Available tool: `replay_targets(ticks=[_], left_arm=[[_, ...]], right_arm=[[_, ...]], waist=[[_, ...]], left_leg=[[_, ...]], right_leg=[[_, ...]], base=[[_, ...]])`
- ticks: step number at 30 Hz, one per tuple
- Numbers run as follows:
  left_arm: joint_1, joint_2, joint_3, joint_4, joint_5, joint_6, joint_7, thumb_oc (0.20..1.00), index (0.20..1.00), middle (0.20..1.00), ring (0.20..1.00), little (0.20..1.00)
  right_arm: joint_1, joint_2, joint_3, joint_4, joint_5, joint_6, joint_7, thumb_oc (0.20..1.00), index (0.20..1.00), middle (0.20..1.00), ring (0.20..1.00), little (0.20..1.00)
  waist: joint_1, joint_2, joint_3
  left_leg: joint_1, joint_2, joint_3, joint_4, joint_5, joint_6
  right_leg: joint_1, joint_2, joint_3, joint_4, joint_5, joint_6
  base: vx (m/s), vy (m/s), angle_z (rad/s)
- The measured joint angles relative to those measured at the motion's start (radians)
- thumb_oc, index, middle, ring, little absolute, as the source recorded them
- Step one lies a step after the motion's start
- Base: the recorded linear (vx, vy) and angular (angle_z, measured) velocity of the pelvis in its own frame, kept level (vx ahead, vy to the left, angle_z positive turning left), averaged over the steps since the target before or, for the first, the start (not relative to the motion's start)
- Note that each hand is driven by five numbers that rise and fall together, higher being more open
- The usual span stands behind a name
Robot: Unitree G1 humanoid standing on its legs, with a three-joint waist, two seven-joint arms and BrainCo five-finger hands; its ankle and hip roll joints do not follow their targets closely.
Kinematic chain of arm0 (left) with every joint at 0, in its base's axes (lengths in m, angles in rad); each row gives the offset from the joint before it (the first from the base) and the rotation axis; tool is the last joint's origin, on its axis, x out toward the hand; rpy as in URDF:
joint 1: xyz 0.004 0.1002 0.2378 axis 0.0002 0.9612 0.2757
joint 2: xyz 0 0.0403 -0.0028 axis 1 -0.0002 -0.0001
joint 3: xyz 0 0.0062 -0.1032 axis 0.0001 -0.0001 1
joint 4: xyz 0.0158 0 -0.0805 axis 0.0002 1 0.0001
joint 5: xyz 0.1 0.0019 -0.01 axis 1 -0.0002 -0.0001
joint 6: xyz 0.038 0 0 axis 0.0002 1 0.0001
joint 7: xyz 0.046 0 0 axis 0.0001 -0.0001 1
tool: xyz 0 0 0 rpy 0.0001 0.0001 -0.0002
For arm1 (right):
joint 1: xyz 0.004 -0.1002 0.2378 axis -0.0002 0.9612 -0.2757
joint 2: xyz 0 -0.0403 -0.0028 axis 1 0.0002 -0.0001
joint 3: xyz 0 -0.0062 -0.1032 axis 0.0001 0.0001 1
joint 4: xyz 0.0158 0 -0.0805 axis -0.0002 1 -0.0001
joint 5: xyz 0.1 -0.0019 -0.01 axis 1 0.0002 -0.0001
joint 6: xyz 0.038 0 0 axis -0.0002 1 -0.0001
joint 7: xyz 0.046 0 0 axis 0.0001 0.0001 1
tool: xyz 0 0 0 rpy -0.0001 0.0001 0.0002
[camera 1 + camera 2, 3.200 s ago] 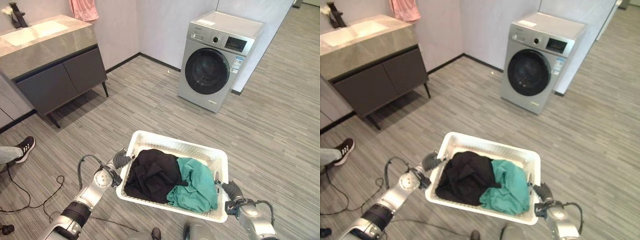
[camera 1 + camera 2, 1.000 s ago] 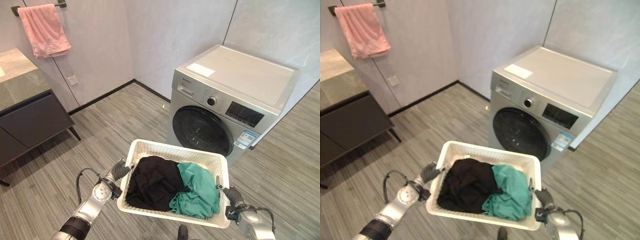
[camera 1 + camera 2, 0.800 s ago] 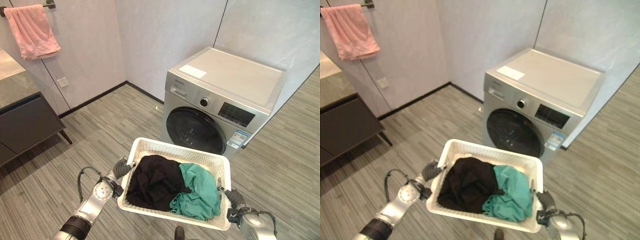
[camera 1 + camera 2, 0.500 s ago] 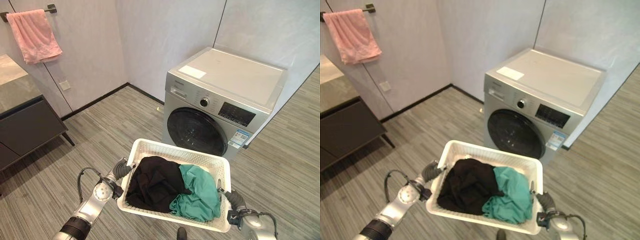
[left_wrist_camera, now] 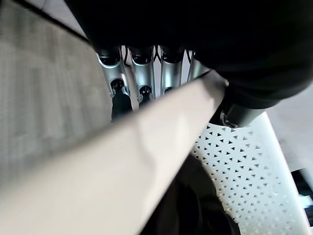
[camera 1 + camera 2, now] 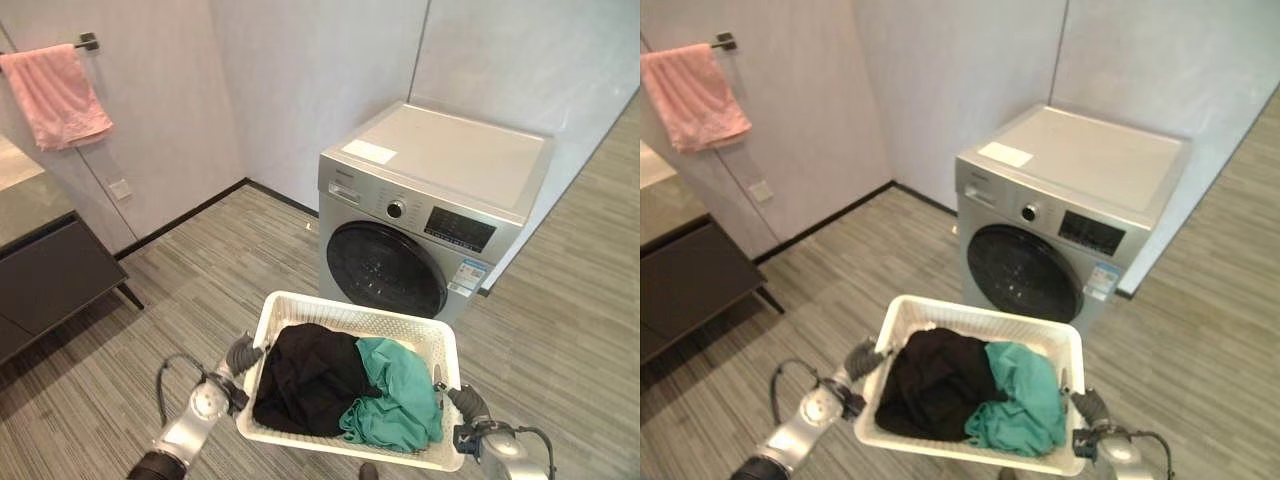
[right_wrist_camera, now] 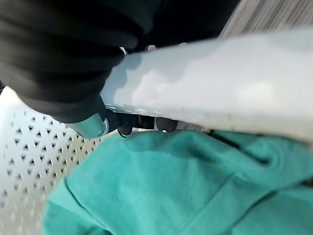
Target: Grab the laundry basket,head to the washer,open it,put in the laundry and shut it.
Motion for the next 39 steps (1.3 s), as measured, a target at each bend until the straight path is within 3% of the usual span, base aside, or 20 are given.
replay_targets(ticks=[15, 20, 22, 26, 30, 31, 33, 35, 36, 39], left_arm=[[0.019, -0.013, 0.021, -0.021, 0.007, 0.002, 0.008, 0.2, 0.2, 0.2, 0.2, 0.2], [0.007, -0.013, 0.042, -0.047, 0.007, -0.001, 0.012, 0.2, 0.2, 0.2, 0.2, 0.2], [-0.016, -0.01, 0.043, -0.032, 0.006, -0.003, 0.028, 0.2, 0.2, 0.2, 0.2, 0.2], [-0.074, -0.012, 0.032, 0.038, 0.007, -0.002, 0.036, 0.2, 0.2, 0.2, 0.2, 0.2], [-0.094, -0.012, 0.03, 0.035, 0.007, -0.003, 0.04, 0.2, 0.2, 0.2, 0.2, 0.2], [-0.127, -0.01, 0.033, 0.031, 0.006, 0.001, 0.044, 0.2, 0.2, 0.2, 0.2, 0.2], [-0.135, 0.002, 0.036, 0.029, 0.004, 0.002, 0.047, 0.2, 0.2, 0.2, 0.2, 0.2], [-0.134, 0.01, 0.037, 0.022, 0.004, 0.001, 0.047, 0.2, 0.2, 0.2, 0.2, 0.2], [-0.135, 0.01, 0.041, -0.005, 0.004, 0.002, 0.047, 0.2, 0.2, 0.2, 0.2, 0.2], [-0.143, 0.008, 0.044, -0.022, 0.003, -0.001, 0.048, 0.2, 0.2, 0.2, 0.2, 0.2]], right_arm=[[0.025, -0.044, 0.008, -0.125, -0.046, 0.003, -0.02, 0.2, 0.2, 0.2, 0.2, 0.2], [0.035, -0.055, 0.001, -0.18, -0.046, 0.003, -0.02, 0.2, 0.2, 0.2, 0.2, 0.2], [0.023, -0.054, 0.007, -0.18, -0.044, 0.002, -0.019, 0.2, 0.2, 0.2, 0.2, 0.2], [0.038, -0.047, 0.02, -0.18, -0.043, 0.002, -0.019, 0.2, 0.2, 0.2, 0.2, 0.2], [0.046, -0.043, 0.019, -0.182, -0.041, 0.002, -0.02, 0.2, 0.2, 0.2, 0.2, 0.2], [0.048, -0.035, 0.019, -0.19, -0.041, 0.002, -0.02, 0.2, 0.2, 0.2, 0.2, 0.2], [0.045, -0.043, 0.03, -0.205, -0.042, 0.002, -0.019, 0.2, 0.2, 0.2, 0.2, 0.2], [0.04, -0.041, 0.028, -0.211, -0.042, 0.001, -0.02, 0.2, 0.2, 0.2, 0.2, 0.2], [0.042, -0.04, 0.027, -0.214, -0.041, 0.001, -0.02, 0.2, 0.2, 0.2, 0.2, 0.2], [0.032, -0.047, 0.025, -0.214, -0.041, 0.001, -0.021, 0.2, 0.2, 0.2, 0.2, 0.2]], waist=[[-0.015, 0.04, 0.068], [-0.027, 0.024, 0.085], [-0.043, 0.017, 0.101], [-0.062, -0.006, 0.118], [-0.069, -0.02, 0.128], [-0.062, -0.059, 0.151], [-0.043, -0.089, 0.167], [-0.042, -0.088, 0.166], [-0.044, -0.095, 0.166], [-0.05, -0.083, 0.164]], left_leg=[[0.009, 0.001, 0.002, 0.0, 0.0, 0.0], [0.004, 0.003, 0.001, 0.0, 0.0, 0.0], [-0.017, 0.01, -0.003, 0.021, -0.002, -0.004], [-0.014, 0.038, -0.018, 0.021, -0.007, -0.03], [-0.034, 0.054, -0.029, 0.088, -0.024, -0.057], [-0.127, 0.044, -0.032, 0.286, -0.029, -0.078], [-0.193, 0.047, -0.038, 0.459, -0.023, -0.09], [-0.21, 0.088, -0.035, 0.508, -0.034, -0.079], [-0.211, 0.163, -0.021, 0.456, -0.028, -0.087], [-0.19, 0.281, -0.048, 0.24, 0.016, -0.15]], right_leg=[[0.009, 0.0, -0.002, 0.0, -0.002, -0.001], [0.005, 0.003, -0.001, 0.005, -0.004, -0.002], [-0.029, 0.006, 0.004, 0.064, -0.027, 0.003], [-0.013, 0.035, 0.004, 0.057, -0.04, -0.02], [0.021, 0.049, -0.014, 0.016, -0.028, -0.048], [0.039, 0.052, -0.018, 0.01, -0.044, -0.068], [0.062, 0.035, -0.014, 0.016, -0.05, -0.093], [0.07, 0.045, -0.018, 0.019, -0.063, -0.116], [0.066, 0.054, -0.019, 0.025, -0.081, -0.127], [0.047, 0.077, -0.005, 0.049, -0.084, -0.127]], base=[[0.01, -0.01, 0.0], [0.01, -0.123, 0.0], [0.03, -0.257, 0.04], [0.1, -0.242, 0.07], [0.07, -0.237, 0.15], [0.05, -0.143, 0.38], [0.1, -0.071, 0.08], [0.13, -0.02, -0.06], [0.11, 0.016, 0.03], [0.18, 0.068, -0.03]])
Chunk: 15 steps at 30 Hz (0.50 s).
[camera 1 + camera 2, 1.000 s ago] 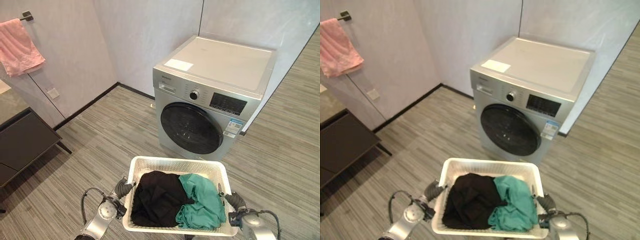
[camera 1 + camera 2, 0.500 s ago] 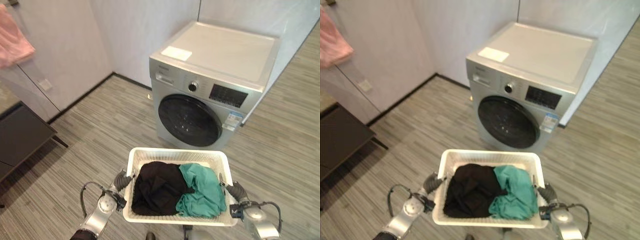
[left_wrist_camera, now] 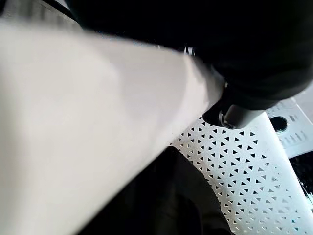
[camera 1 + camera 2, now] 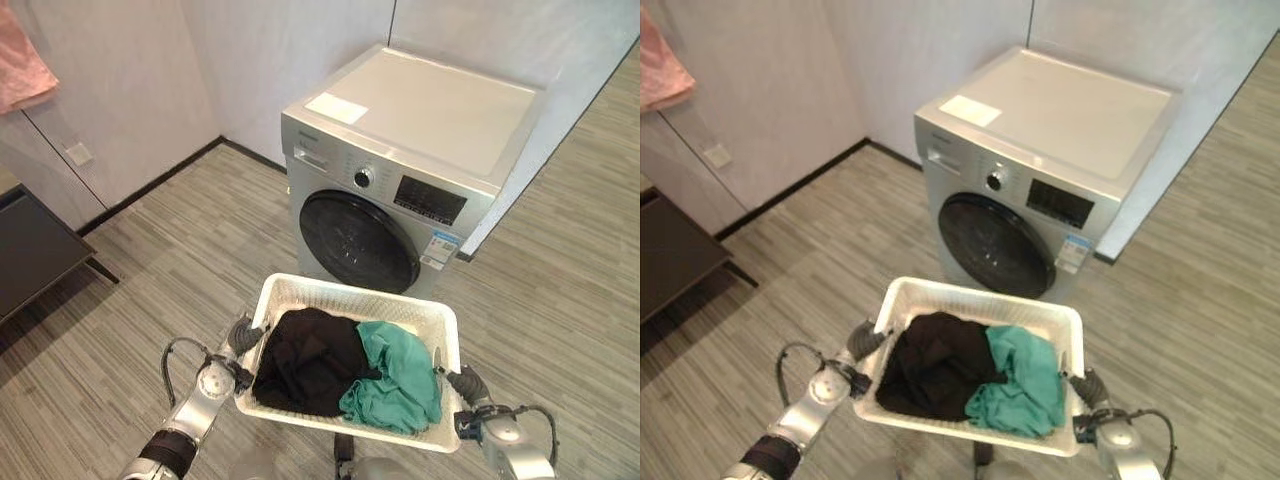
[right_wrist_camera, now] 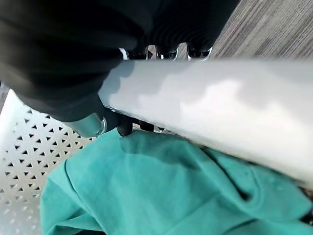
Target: Grab the laundry basket,head to the washer,open it,put in the laundry and shut it.
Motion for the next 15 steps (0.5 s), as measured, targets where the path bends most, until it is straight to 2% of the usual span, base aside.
replay_targets(ticks=[2, 3, 4, 8, 9, 10, 11, 12, 13, 14, 15], left_arm=[[0.0, 0.0, 0.0, 0.014, 0.0, 0.001, 0.0, 0.2, 0.2, 0.2, 0.2, 0.2], [0.002, 0.0, -0.002, 0.02, 0.0, 0.002, 0.0, 0.2, 0.2, 0.2, 0.2, 0.2], [0.002, 0.001, -0.003, 0.021, 0.0, 0.004, 0.0, 0.2, 0.2, 0.2, 0.2, 0.2], [0.003, 0.002, -0.004, 0.019, -0.002, 0.003, 0.006, 0.2, 0.2, 0.2, 0.2, 0.2], [0.001, 0.006, -0.003, 0.018, -0.002, 0.003, 0.008, 0.2, 0.2, 0.2, 0.2, 0.2], [0.003, 0.005, -0.004, 0.017, -0.002, 0.001, 0.009, 0.2, 0.2, 0.2, 0.2, 0.2], [-0.002, 0.002, -0.016, 0.019, -0.004, -0.001, 0.011, 0.2, 0.2, 0.2, 0.2, 0.2], [0.001, -0.007, -0.018, 0.017, -0.005, -0.003, 0.009, 0.2, 0.2, 0.2, 0.2, 0.2], [-0.003, -0.008, -0.032, 0.017, -0.006, -0.003, 0.008, 0.2, 0.2, 0.2, 0.2, 0.2], [-0.009, 0.006, -0.032, 0.012, -0.006, -0.003, 0.007, 0.2, 0.2, 0.2, 0.2, 0.2], [-0.018, 0.008, -0.033, 0.023, -0.007, 0.001, 0.008, 0.2, 0.2, 0.2, 0.2, 0.2]], right_arm=[[-0.005, -0.001, 0.001, 0.001, 0.0, 0.0, 0.0, 0.2, 0.2, 0.2, 0.2, 0.2], [-0.006, -0.002, 0.002, 0.001, 0.0, 0.0, 0.0, 0.2, 0.2, 0.2, 0.2, 0.2], [-0.008, -0.002, 0.004, 0.004, 0.0, 0.0, 0.0, 0.2, 0.2, 0.2, 0.2, 0.2], [-0.022, -0.001, 0.003, 0.012, 0.001, -0.001, -0.002, 0.2, 0.2, 0.2, 0.2, 0.2], [-0.027, 0.0, 0.005, 0.012, 0.002, -0.001, -0.003, 0.2, 0.2, 0.2, 0.2, 0.2], [-0.025, -0.003, 0.004, 0.012, 0.003, -0.001, -0.003, 0.2, 0.2, 0.2, 0.2, 0.2], [-0.02, -0.008, -0.006, 0.008, 0.006, -0.003, -0.001, 0.2, 0.2, 0.2, 0.2, 0.2], [-0.009, -0.007, -0.015, 0.01, 0.013, -0.004, -0.001, 0.2, 0.2, 0.2, 0.2, 0.2], [0.004, -0.009, -0.018, 0.008, 0.02, -0.004, -0.004, 0.2, 0.2, 0.2, 0.2, 0.2], [0.007, 0.001, -0.016, 0.009, 0.02, -0.004, -0.001, 0.2, 0.2, 0.2, 0.2, 0.2], [0.013, 0.008, -0.016, 0.005, 0.019, -0.004, -0.001, 0.2, 0.2, 0.2, 0.2, 0.2]], waist=[[0.003, 0.0, 0.001], [0.005, 0.003, 0.003], [0.012, 0.003, 0.003], [0.013, 0.009, 0.005], [0.013, 0.013, 0.003], [0.012, 0.026, 0.0], [0.004, 0.037, 0.007], [-0.015, 0.041, 0.009], [-0.027, 0.04, 0.007], [-0.019, 0.028, 0.005], [-0.018, 0.02, 0.001]], left_leg=[[0.022, 0.021, -0.025, -0.123, 0.022, -0.026], [0.016, 0.035, -0.036, -0.152, 0.043, -0.026], [0.014, 0.032, -0.055, -0.154, 0.047, -0.025], [0.005, -0.016, -0.188, -0.079, 0.065, -0.019], [0.006, -0.048, -0.274, -0.018, 0.058, -0.019], [0.009, -0.057, -0.28, -0.013, 0.081, -0.005], [0.014, -0.056, -0.248, 0.012, 0.037, -0.003], [0.045, -0.072, -0.192, 0.001, 0.001, -0.002], [0.06, -0.092, -0.166, -0.006, -0.017, -0.004], [0.081, -0.14, -0.128, -0.026, -0.044, 0.012], [0.075, -0.179, -0.099, -0.007, -0.056, 0.041]], right_leg=[[-0.002, 0.013, 0.018, 0.002, -0.004, 0.0], [0.001, 0.024, 0.032, 0.009, -0.01, 0.0], [0.005, 0.03, 0.049, 0.012, -0.015, 0.006], [0.02, 0.03, 0.112, 0.046, -0.038, 0.029], [0.019, 0.022, 0.155, 0.068, -0.05, 0.054], [0.017, 0.022, 0.16, 0.081, -0.048, 0.068], [0.025, 0.012, 0.165, 0.097, -0.057, 0.09], [0.023, -0.015, 0.164, 0.129, -0.077, 0.102], [0.03, -0.038, 0.175, 0.135, -0.09, 0.121], [0.005, -0.091, 0.187, 0.167, -0.097, 0.151], [-0.008, -0.117, 0.216, 0.167, -0.086, 0.163]], base=[[0.16, 0.148, -0.22], [0.21, 0.268, -0.4], [0.16, 0.219, -0.47], [0.17, 0.34, -0.57], [0.2, 0.445, -0.74], [0.18, 0.494, -0.71], [0.05, 0.186, -0.27], [0.09, 0.396, -0.04], [0.05, 0.68, -0.13], [0.05, 0.686, -0.24], [-0.04, 0.749, -0.84]])
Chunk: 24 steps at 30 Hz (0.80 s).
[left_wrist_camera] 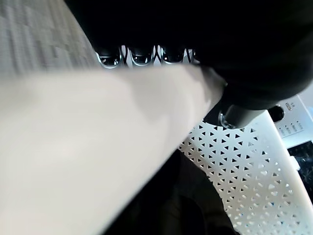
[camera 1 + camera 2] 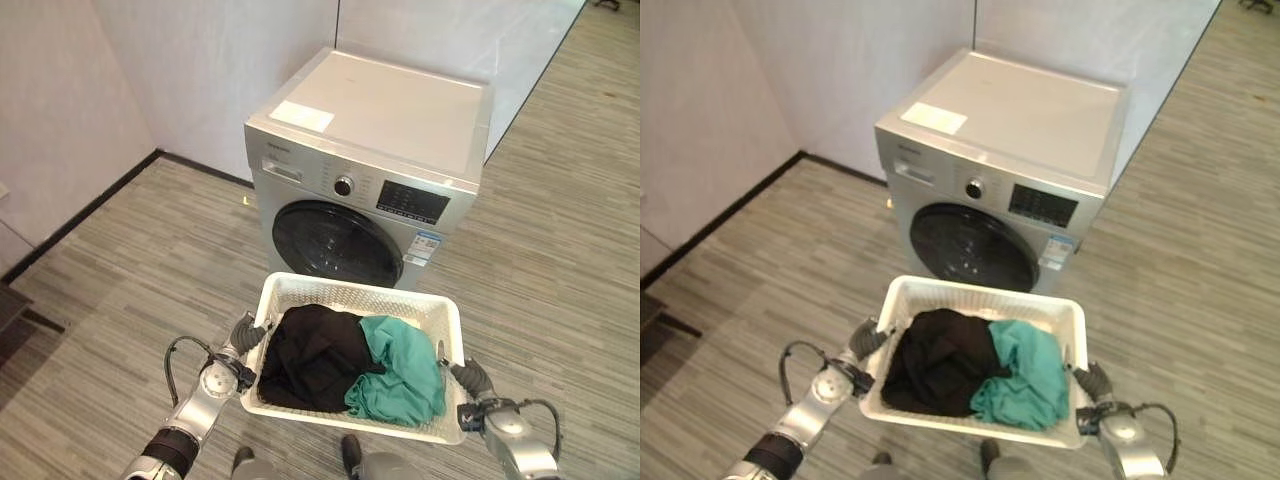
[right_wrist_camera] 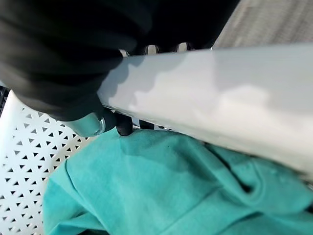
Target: Grab the laundry basket,head to the washer,open it,put in the laundry and shut it.
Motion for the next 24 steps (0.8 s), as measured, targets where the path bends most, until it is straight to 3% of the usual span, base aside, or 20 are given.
replay_targets(ticks=[1, 3, 4, 5, 6, 7, 9, 10, 11, 12, 13, 14, 16, 17, 18, 19, 21, 22, 23, 24], left_arm=[[0.0, 0.009, 0.003, 0.008, 0.0, 0.003, 0.007, 0.2, 0.2, 0.2, 0.2, 0.2], [-0.002, 0.012, -0.003, 0.0, 0.0, 0.002, 0.01, 0.2, 0.2, 0.2, 0.2, 0.2], [0.006, 0.034, 0.004, -0.011, 0.0, 0.0, 0.012, 0.2, 0.2, 0.2, 0.2, 0.2], [0.016, 0.048, 0.016, -0.017, -0.001, -0.001, 0.013, 0.2, 0.2, 0.2, 0.2, 0.2], [0.024, 0.061, 0.029, -0.022, 0.0, -0.001, 0.013, 0.2, 0.2, 0.2, 0.2, 0.2], [0.017, 0.064, 0.03, -0.022, 0.0, 0.003, 0.012, 0.2, 0.2, 0.2, 0.2, 0.2], [0.029, 0.067, 0.035, -0.047, 0.0, 0.001, 0.011, 0.2, 0.2, 0.2, 0.2, 0.2], [0.06, 0.064, 0.06, -0.056, 0.0, 0.001, 0.012, 0.2, 0.2, 0.2, 0.2, 0.2], [0.074, 0.058, 0.071, -0.049, 0.0, 0.004, 0.012, 0.2, 0.2, 0.2, 0.2, 0.2], [0.079, 0.06, 0.071, -0.049, 0.001, 0.001, 0.01, 0.2, 0.2, 0.2, 0.2, 0.2], [0.088, 0.056, 0.07, -0.054, 0.001, -0.001, 0.006, 0.2, 0.2, 0.2, 0.2, 0.2], [0.089, 0.046, 0.068, -0.054, 0.001, 0.0, 0.003, 0.2, 0.2, 0.2, 0.2, 0.2], [0.085, 0.006, 0.064, -0.053, 0.004, -0.001, -0.006, 0.2, 0.2, 0.2, 0.2, 0.2], [0.083, -0.001, 0.064, -0.052, 0.009, -0.002, -0.01, 0.2, 0.2, 0.2, 0.2, 0.2], [0.063, 0.0, 0.065, -0.041, 0.009, -0.002, -0.01, 0.2, 0.2, 0.2, 0.2, 0.2], [0.042, -0.001, 0.065, -0.03, 0.009, 0.001, -0.009, 0.2, 0.2, 0.2, 0.2, 0.2], [0.048, -0.007, 0.065, -0.038, 0.009, -0.001, -0.008, 0.2, 0.2, 0.2, 0.2, 0.2], [0.044, -0.008, 0.065, -0.04, 0.009, -0.004, -0.007, 0.2, 0.2, 0.2, 0.2, 0.2], [0.032, -0.007, 0.068, -0.042, 0.009, -0.005, -0.003, 0.2, 0.2, 0.2, 0.2, 0.2], [0.017, -0.008, 0.067, -0.044, 0.009, -0.005, -0.003, 0.2, 0.2, 0.2, 0.2, 0.2]], right_arm=[[-0.023, 0.004, -0.002, -0.004, -0.001, 0.002, 0.0, 0.2, 0.2, 0.2, 0.2, 0.2], [-0.01, 0.008, 0.002, -0.003, -0.002, 0.004, 0.0, 0.2, 0.2, 0.2, 0.2, 0.2], [-0.02, 0.015, 0.019, -0.002, -0.002, 0.005, 0.0, 0.2, 0.2, 0.2, 0.2, 0.2], [-0.037, 0.024, 0.025, -0.002, -0.005, 0.005, 0.0, 0.2, 0.2, 0.2, 0.2, 0.2], [-0.062, 0.024, 0.038, -0.002, -0.016, 0.005, -0.002, 0.2, 0.2, 0.2, 0.2, 0.2], [-0.062, 0.023, 0.043, -0.002, -0.021, 0.005, -0.002, 0.2, 0.2, 0.2, 0.2, 0.2], [-0.048, 0.031, 0.043, -0.002, -0.021, 0.005, -0.005, 0.2, 0.2, 0.2, 0.2, 0.2], [-0.056, 0.03, 0.057, -0.008, -0.021, 0.005, -0.005, 0.2, 0.2, 0.2, 0.2, 0.2], [-0.048, 0.028, 0.061, -0.025, -0.023, 0.006, -0.005, 0.2, 0.2, 0.2, 0.2, 0.2], [-0.037, 0.021, 0.063, -0.04, -0.024, 0.006, -0.005, 0.2, 0.2, 0.2, 0.2, 0.2], [-0.028, 0.01, 0.067, -0.049, -0.024, 0.007, -0.006, 0.2, 0.2, 0.2, 0.2, 0.2], [-0.017, 0.001, 0.066, -0.055, -0.024, 0.007, -0.009, 0.2, 0.2, 0.2, 0.2, 0.2], [0.027, -0.023, 0.044, -0.087, -0.021, 0.007, -0.017, 0.2, 0.2, 0.2, 0.2, 0.2], [0.041, -0.038, 0.047, -0.1, -0.021, 0.007, -0.016, 0.2, 0.2, 0.2, 0.2, 0.2], [0.047, -0.036, 0.045, -0.115, -0.021, 0.007, -0.017, 0.2, 0.2, 0.2, 0.2, 0.2], [0.05, -0.037, 0.044, -0.129, -0.021, 0.007, -0.017, 0.2, 0.2, 0.2, 0.2, 0.2], [0.058, -0.055, 0.043, -0.147, -0.021, 0.007, -0.017, 0.2, 0.2, 0.2, 0.2, 0.2], [0.056, -0.063, 0.042, -0.15, -0.021, 0.007, -0.017, 0.2, 0.2, 0.2, 0.2, 0.2], [0.056, -0.063, 0.04, -0.161, -0.021, 0.007, -0.018, 0.2, 0.2, 0.2, 0.2, 0.2], [0.056, -0.065, 0.031, -0.173, -0.021, 0.007, -0.018, 0.2, 0.2, 0.2, 0.2, 0.2]], waist=[[0.026, 0.021, 0.001], [0.029, 0.031, -0.009], [0.045, 0.031, -0.014], [0.066, 0.033, -0.014], [0.072, 0.042, -0.015], [0.056, 0.043, -0.015], [0.057, 0.024, -0.021], [0.057, 0.025, -0.02], [0.049, 0.035, -0.025], [0.036, 0.033, -0.026], [0.029, 0.015, -0.033], [0.027, 0.002, -0.04], [0.0, 0.013, -0.043], [0.005, 0.023, -0.044], [0.005, 0.007, -0.033], [0.015, -0.012, -0.018], [0.032, -0.004, -0.018], [0.031, 0.005, -0.014], [0.033, 0.013, -0.016], [0.023, 0.005, -0.015]], left_leg=[[0.002, -0.02, 0.066, -0.008, -0.002, 0.035], [0.002, -0.063, 0.098, 0.003, -0.012, 0.074], [0.009, -0.102, 0.154, -0.002, -0.019, 0.095], [0.005, -0.107, 0.2, -0.001, -0.026, 0.112], [-0.008, -0.092, 0.244, -0.004, -0.024, 0.131], [-0.009, -0.107, 0.246, -0.006, -0.019, 0.14], [-0.009, -0.12, 0.266, 0.001, -0.026, 0.158], [0.014, -0.112, 0.299, -0.029, -0.03, 0.17], [0.018, -0.094, 0.316, -0.05, -0.025, 0.18], [0.018, -0.09, 0.318, -0.064, -0.016, 0.182], [0.025, -0.103, 0.337, -0.084, -0.005, 0.162], [0.029, -0.118, 0.34, -0.086, -0.006, 0.163], [0.032, -0.126, 0.307, -0.063, -0.024, 0.147], [0.027, -0.113, 0.303, -0.021, -0.034, 0.123], [-0.044, -0.103, 0.299, 0.147, -0.058, 0.082], [-0.149, -0.081, 0.299, 0.37, -0.034, 0.026], [-0.236, -0.044, 0.254, 0.544, -0.013, -0.015], [-0.274, -0.026, 0.214, 0.603, -0.015, -0.012], [-0.287, 0.003, 0.171, 0.546, -0.025, 0.008], [-0.248, 0.064, 0.173, 0.338, -0.022, 0.012]], right_leg=[[-0.042, -0.043, 0.028, 0.062, -0.009, 0.027], [-0.062, -0.089, 0.033, 0.081, 0.017, 0.037], [-0.093, -0.106, -0.003, 0.064, 0.064, 0.016], [-0.121, -0.112, -0.065, 0.05, 0.098, -0.017], [-0.133, -0.134, -0.167, 0.029, 0.127, -0.067], [-0.119, -0.151, -0.252, 0.016, 0.132, -0.088], [-0.106, -0.16, -0.312, 0.004, 0.169, -0.071], [-0.162, -0.128, -0.327, 0.099, 0.104, -0.016], [-0.216, -0.047, -0.287, 0.194, 0.013, 0.006], [-0.25, 0.019, -0.27, 0.247, -0.029, 0.014], [-0.257, 0.067, -0.327, 0.251, -0.05, -0.021], [-0.242, 0.08, -0.347, 0.218, -0.055, -0.049], [-0.174, 0.114, -0.31, 0.105, -0.001, -0.108], [-0.147, 0.135, -0.285, 0.074, 0.009, -0.109], [-0.127, 0.128, -0.29, 0.046, 0.017, -0.147], [-0.106, 0.119, -0.289, 0.031, 0.025, -0.175], [-0.071, 0.133, -0.272, 0.007, 0.031, -0.181], [-0.061, 0.15, -0.264, 0.001, 0.023, -0.178], [-0.04, 0.155, -0.249, -0.019, 0.016, -0.166], [-0.024, 0.153, -0.246, -0.051, 0.025, -0.124]], base=[[-0.05, 0.289, -0.73], [-0.09, 0.394, -0.73], [-0.11, 0.373, -1.15], [-0.11, 0.359, -1.46], [-0.06, 0.227, -1.02], [-0.05, 0.287, -0.49], [0.0, 0.22, -0.41], [0.03, 0.155, -0.81], [0.04, 0.094, -0.68], [0.12, 0.016, -0.3], [0.09, -0.008, -0.16], [0.13, -0.049, 0.0], [0.07, -0.087, 0.26], [0.02, -0.096, 0.23], [-0.01, -0.08, 0.06], [0.01, -0.022, -0.1], [0.08, 0.019, -0.31], [0.19, 0.156, -0.42], [0.23, 0.218, -0.4], [0.27, 0.278, -0.36]])
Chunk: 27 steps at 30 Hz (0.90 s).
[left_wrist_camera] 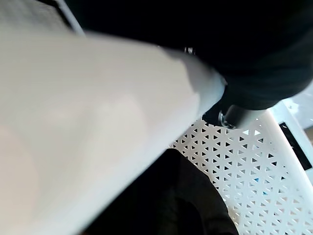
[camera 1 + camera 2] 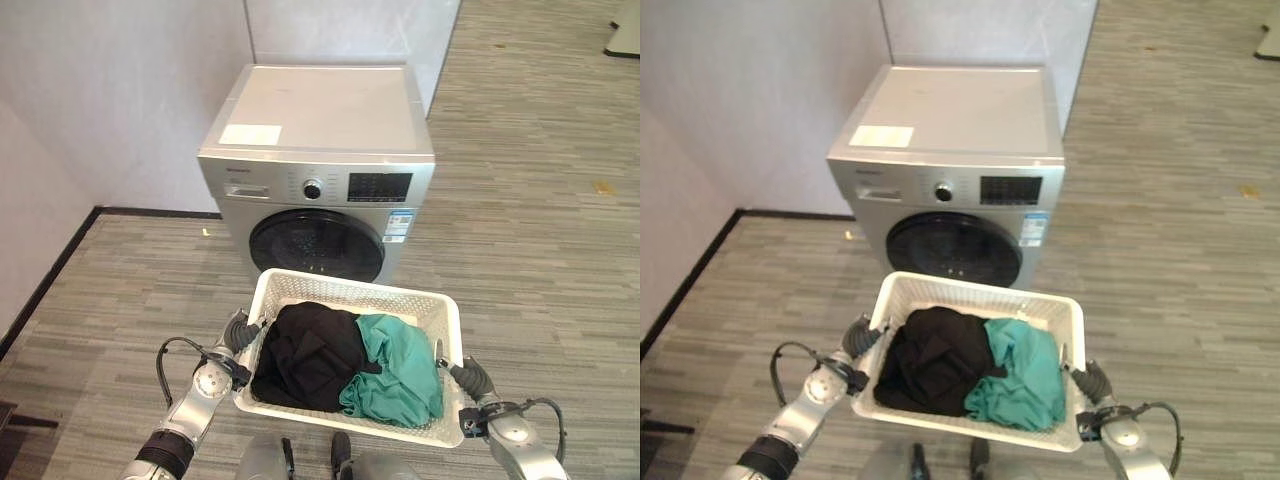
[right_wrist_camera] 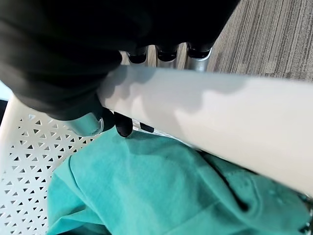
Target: Grab the laundry basket,head to the washer,open it,put in the laundry and shut it.
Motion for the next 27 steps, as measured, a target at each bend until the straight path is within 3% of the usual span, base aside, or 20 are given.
replay_targets(ticks=[1, 2, 3, 4, 6, 8, 10, 11, 12, 15, 16, 17, 18, 19, 20, 22, 23, 24, 25, 27], left_arm=[[-0.006, -0.001, 0.0, -0.002, 0.0, -0.002, 0.0, 0.2, 0.2, 0.2, 0.2, 0.2], [-0.008, -0.005, -0.001, -0.002, 0.0, -0.002, 0.001, 0.2, 0.2, 0.2, 0.2, 0.2], [-0.008, -0.004, -0.002, -0.004, 0.0, -0.011, 0.001, 0.2, 0.2, 0.2, 0.2, 0.2], [-0.012, -0.003, -0.003, -0.002, 0.0, -0.017, 0.005, 0.2, 0.2, 0.2, 0.2, 0.2], [-0.02, -0.003, -0.01, 0.0, 0.0, -0.021, 0.016, 0.2, 0.2, 0.2, 0.2, 0.2], [-0.02, -0.003, -0.01, -0.005, 0.0, -0.023, 0.021, 0.2, 0.2, 0.2, 0.2, 0.2], [-0.023, -0.001, -0.034, -0.008, 0.0, -0.03, 0.025, 0.2, 0.2, 0.2, 0.2, 0.2], [-0.017, -0.016, -0.044, -0.017, 0.001, -0.036, 0.024, 0.2, 0.2, 0.2, 0.2, 0.2], [-0.015, -0.015, -0.042, -0.02, 0.001, -0.038, 0.026, 0.2, 0.2, 0.2, 0.2, 0.2], [-0.016, 0.0, -0.042, -0.039, 0.001, -0.037, 0.031, 0.2, 0.2, 0.2, 0.2, 0.2], [-0.023, 0.015, -0.062, -0.033, 0.0, -0.039, 0.041, 0.2, 0.2, 0.2, 0.2, 0.2], [-0.017, 0.143, -0.107, -0.027, 0.009, -0.024, 0.044, 0.2, 0.2, 0.2, 0.2, 0.2], [-0.016, 0.146, -0.108, -0.027, 0.01, -0.024, 0.043, 0.2, 0.2, 0.2, 0.2, 0.2], [0.057, 0.157, -0.058, -0.071, 0.011, -0.039, 0.036, 0.2, 0.2, 0.2, 0.2, 0.2], [0.055, 0.151, -0.043, -0.091, 0.011, -0.044, 0.036, 0.2, 0.2, 0.2, 0.2, 0.2], [0.025, 0.092, 0.005, -0.121, 0.013, -0.039, 0.034, 0.2, 0.2, 0.2, 0.2, 0.2], [0.026, 0.097, 0.02, -0.139, 0.014, -0.044, 0.036, 0.2, 0.2, 0.2, 0.2, 0.2], [0.03, 0.102, 0.029, -0.149, 0.021, -0.04, 0.035, 0.2, 0.2, 0.2, 0.2, 0.2], [0.042, 0.106, 0.031, -0.147, 0.034, -0.039, 0.034, 0.2, 0.2, 0.2, 0.2, 0.2], [0.059, 0.103, 0.031, -0.132, 0.041, -0.03, 0.032, 0.2, 0.2, 0.2, 0.2, 0.2]], right_arm=[[0.001, -0.002, -0.007, -0.008, 0.0, 0.0, 0.0, 0.2, 0.2, 0.2, 0.2, 0.2], [-0.002, -0.002, -0.016, -0.011, 0.0, 0.0, -0.002, 0.2, 0.2, 0.2, 0.2, 0.2], [-0.004, -0.006, -0.027, -0.025, 0.0, 0.0, -0.002, 0.2, 0.2, 0.2, 0.2, 0.2], [-0.005, -0.006, -0.033, -0.03, 0.001, 0.0, -0.002, 0.2, 0.2, 0.2, 0.2, 0.2], [-0.002, -0.008, -0.048, -0.06, 0.001, 0.0, -0.012, 0.2, 0.2, 0.2, 0.2, 0.2], [-0.002, -0.009, -0.071, -0.103, 0.001, -0.001, -0.029, 0.2, 0.2, 0.2, 0.2, 0.2], [0.012, -0.015, -0.111, -0.139, 0.0, -0.004, -0.031, 0.2, 0.2, 0.2, 0.2, 0.2], [0.027, -0.041, -0.131, -0.175, 0.0, -0.006, -0.042, 0.2, 0.2, 0.2, 0.2, 0.2], [0.025, -0.035, -0.131, -0.176, 0.0, -0.007, -0.047, 0.2, 0.2, 0.2, 0.2, 0.2], [0.032, -0.033, -0.131, -0.189, 0.0, -0.008, -0.047, 0.2, 0.2, 0.2, 0.2, 0.2], [0.043, -0.035, -0.12, -0.196, 0.0, -0.008, -0.053, 0.2, 0.2, 0.2, 0.2, 0.2], [0.038, 0.025, -0.121, -0.256, -0.023, -0.005, -0.041, 0.2, 0.2, 0.2, 0.2, 0.2], [0.037, 0.029, -0.122, -0.256, -0.024, -0.005, -0.04, 0.2, 0.2, 0.2, 0.2, 0.2], [0.026, 0.088, -0.103, -0.26, -0.045, -0.01, -0.059, 0.2, 0.2, 0.2, 0.2, 0.2], [0.017, 0.066, -0.101, -0.254, -0.045, -0.011, -0.061, 0.2, 0.2, 0.2, 0.2, 0.2], [-0.002, 0.049, -0.107, -0.219, -0.038, -0.011, -0.066, 0.2, 0.2, 0.2, 0.2, 0.2], [-0.008, 0.05, -0.104, -0.217, -0.037, -0.011, -0.057, 0.2, 0.2, 0.2, 0.2, 0.2], [-0.01, 0.041, -0.101, -0.222, -0.037, -0.012, -0.043, 0.2, 0.2, 0.2, 0.2, 0.2], [-0.004, 0.044, -0.093, -0.219, -0.037, -0.009, -0.039, 0.2, 0.2, 0.2, 0.2, 0.2], [0.023, 0.043, -0.078, -0.225, -0.038, -0.008, -0.033, 0.2, 0.2, 0.2, 0.2, 0.2]], waist=[[-0.002, -0.004, 0.002], [-0.007, -0.001, 0.002], [-0.006, 0.003, 0.002], [-0.002, 0.002, 0.002], [-0.004, 0.004, 0.003], [-0.003, 0.018, 0.005], [-0.016, 0.054, 0.001], [-0.025, 0.107, -0.008], [-0.022, 0.101, -0.008], [-0.022, 0.082, -0.013], [-0.019, 0.072, -0.011], [0.025, 0.044, 0.016], [0.027, 0.044, 0.018], [0.074, 0.051, 0.001], [0.074, 0.062, -0.007], [0.045, 0.036, -0.014], [0.04, 0.019, -0.015], [0.032, 0.023, -0.016], [0.036, 0.026, -0.021], [0.032, 0.01, -0.03]], left_leg=[[0.028, 0.012, -0.001, -0.086, 0.008, -0.009], [0.057, 0.04, -0.023, -0.201, 0.023, -0.022], [0.133, 0.062, -0.085, -0.444, 0.053, -0.046], [0.141, 0.077, -0.112, -0.487, 0.066, -0.06], [0.121, 0.082, -0.167, -0.494, 0.1, -0.073], [0.122, 0.066, -0.19, -0.479, 0.12, -0.053], [0.125, 0.045, -0.181, -0.453, 0.137, -0.022], [0.132, 0.035, -0.165, -0.446, 0.181, 0.026], [0.147, 0.022, -0.158, -0.448, 0.188, -0.018], [0.149, -0.037, -0.145, -0.463, 0.195, 0.005], [0.153, -0.066, -0.124, -0.45, 0.192, 0.024], [0.137, -0.085, -0.02, -0.3, 0.148, 0.109], [0.136, -0.084, -0.015, -0.298, 0.147, 0.111], [0.19, -0.091, 0.106, -0.393, 0.078, 0.209], [0.177, -0.083, 0.112, -0.383, 0.098, 0.133], [0.152, -0.133, 0.142, -0.382, 0.059, 0.079], [0.15, -0.154, 0.145, -0.384, 0.056, 0.075], [0.111, -0.149, 0.132, -0.27, 0.029, 0.115], [0.128, -0.143, 0.125, -0.292, 0.014, 0.129], [0.164, -0.161, 0.127, -0.337, 0.034, 0.139]], right_leg=[[0.008, 0.002, -0.001, -0.003, 0.011, -0.022], [0.018, 0.01, 0.018, -0.014, 0.018, -0.009], [0.031, 0.026, 0.032, -0.028, 0.02, -0.001], [0.034, 0.03, 0.044, -0.028, 0.015, 0.004], [0.051, 0.031, 0.048, -0.029, -0.001, 0.03], [0.077, 0.028, 0.066, -0.037, 0.003, 0.012], [0.092, 0.024, 0.069, -0.029, -0.014, 0.024], [0.088, 0.033, 0.074, 0.003, -0.044, 0.041], [0.081, 0.016, 0.097, 0.028, -0.063, 0.049], [0.075, -0.045, 0.101, 0.032, -0.076, 0.072], [0.053, -0.061, 0.12, 0.05, -0.062, 0.107], [-0.032, -0.066, 0.241, 0.192, -0.057, 0.154], [-0.032, -0.068, 0.244, 0.195, -0.057, 0.155], [-0.05, -0.129, 0.08, 0.22, -0.061, 0.137], [-0.033, -0.158, -0.004, 0.199, -0.115, 0.086], [-0.066, -0.255, -0.128, 0.228, -0.172, 0.072], [-0.076, -0.286, -0.127, 0.194, -0.144, 0.11], [-0.077, -0.269, -0.14, 0.162, -0.121, 0.125], [-0.066, -0.262, -0.113, 0.143, -0.09, 0.14], [-0.039, -0.246, -0.077, 0.107, -0.074, 0.141]], base=[[0.21, 0.242, -0.16], [0.22, 0.275, -0.23], [0.19, 0.252, -0.32], [0.23, 0.294, -0.31], [0.2, 0.321, -0.18], [0.24, 0.451, -0.27], [0.07, 0.134, -0.1], [0.0, 0.0, -0.06], [0.0, 0.0, -0.08], [0.16, 0.555, 0.01], [0.26, 1.213, -0.98], [0.04, 0.661, -1.0], [-0.02, 0.26, -2.54], [-0.02, 0.204, -1.86], [-0.02, 0.16, -1.85], [-0.01, 0.118, -0.17], [0.0, 0.041, -0.09], [0.01, 0.061, -0.18], [0.03, 0.056, -0.12], [0.02, 0.053, -0.06]])
